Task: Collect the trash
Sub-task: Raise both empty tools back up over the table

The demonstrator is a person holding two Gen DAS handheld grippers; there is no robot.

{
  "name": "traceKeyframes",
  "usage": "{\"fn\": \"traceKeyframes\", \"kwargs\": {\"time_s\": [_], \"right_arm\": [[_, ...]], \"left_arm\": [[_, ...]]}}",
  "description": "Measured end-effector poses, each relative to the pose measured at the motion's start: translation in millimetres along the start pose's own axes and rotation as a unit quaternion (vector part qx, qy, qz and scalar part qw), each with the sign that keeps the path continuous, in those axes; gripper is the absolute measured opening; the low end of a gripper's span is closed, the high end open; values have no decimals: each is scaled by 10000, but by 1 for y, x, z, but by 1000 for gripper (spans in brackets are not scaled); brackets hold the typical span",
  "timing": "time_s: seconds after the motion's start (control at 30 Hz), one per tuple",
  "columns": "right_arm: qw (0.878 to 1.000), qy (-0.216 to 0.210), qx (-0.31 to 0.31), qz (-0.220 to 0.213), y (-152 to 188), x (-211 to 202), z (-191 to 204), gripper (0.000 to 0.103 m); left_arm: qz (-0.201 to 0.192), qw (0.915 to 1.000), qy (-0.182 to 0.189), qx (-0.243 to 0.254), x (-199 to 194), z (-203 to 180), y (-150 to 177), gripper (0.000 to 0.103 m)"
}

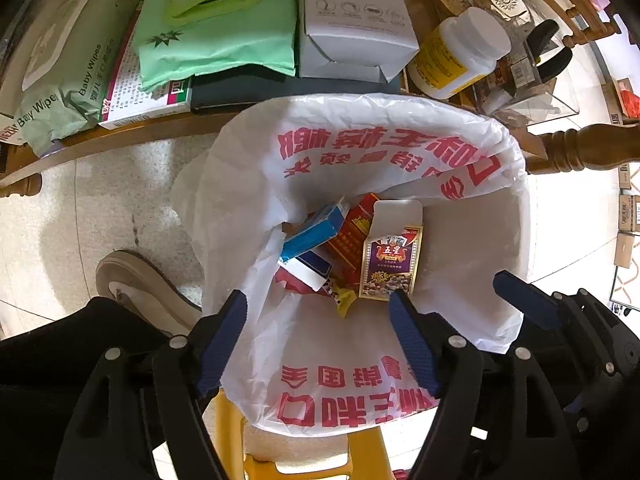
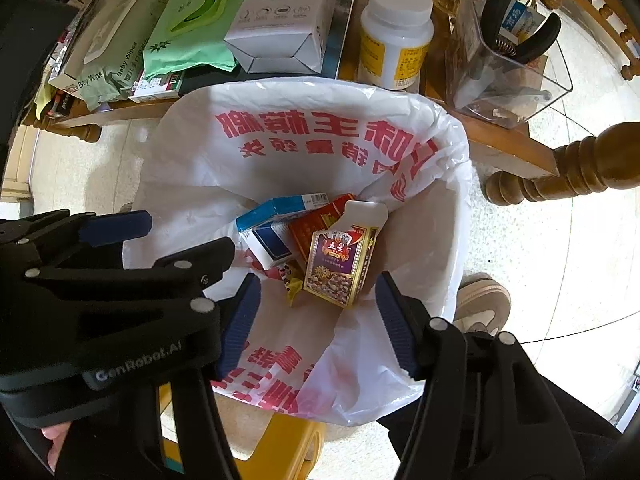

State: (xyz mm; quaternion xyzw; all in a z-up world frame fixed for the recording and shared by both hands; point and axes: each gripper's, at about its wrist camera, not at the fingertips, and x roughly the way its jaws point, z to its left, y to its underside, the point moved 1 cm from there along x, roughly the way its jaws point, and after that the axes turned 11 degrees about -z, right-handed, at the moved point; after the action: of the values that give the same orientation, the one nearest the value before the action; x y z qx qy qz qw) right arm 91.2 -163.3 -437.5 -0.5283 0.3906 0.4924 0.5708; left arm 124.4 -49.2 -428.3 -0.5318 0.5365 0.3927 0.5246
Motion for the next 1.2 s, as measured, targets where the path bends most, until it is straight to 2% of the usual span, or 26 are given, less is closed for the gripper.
{"fn": "traceKeyframes", "kwargs": {"time_s": [0.13,0.3,0.37,0.47,0.5,0.63,0.77,0.83,0.93,1.03,1.1,1.2], "right_arm": [[10000,-11,-41,-60,1,-6,2,59],[9998,-141,-146,-3,15,-25,9,62],[9993,-146,-330,-45,21,-44,15,67],[9976,-239,-597,-256,26,-85,22,75],[9967,-286,-690,-324,29,-100,25,80],[9922,-609,-907,-608,29,-174,25,85],[9894,-806,-856,-848,-2,-247,14,89],[9878,-801,-823,-1052,-28,-282,6,92],[9861,-487,-843,-1344,-74,-329,-1,93],[9857,-364,-783,-1444,-117,-359,-4,93],[9869,-522,-583,-1409,-147,-373,-8,93],[9870,-515,-335,-1485,-179,-386,-12,93]], "left_arm": [[-49,10000,-42,-4,-7,0,3,75],[126,9997,-186,1,-24,5,20,77],[146,9997,-177,2,-38,7,27,77],[-39,10000,-60,34,-77,10,40,77],[-107,9999,-75,45,-91,12,45,79],[-201,9986,-324,370,-158,18,61,82],[-197,9976,-430,508,-223,23,50,85],[-558,9949,-641,541,-269,22,31,85],[-968,9894,-848,675,-320,14,2,91],[-1251,9878,-762,521,-370,7,-31,91],[-1412,9868,-618,492,-395,-1,-49,91],[-1731,9801,-870,443,-426,-13,-78,92]]}}
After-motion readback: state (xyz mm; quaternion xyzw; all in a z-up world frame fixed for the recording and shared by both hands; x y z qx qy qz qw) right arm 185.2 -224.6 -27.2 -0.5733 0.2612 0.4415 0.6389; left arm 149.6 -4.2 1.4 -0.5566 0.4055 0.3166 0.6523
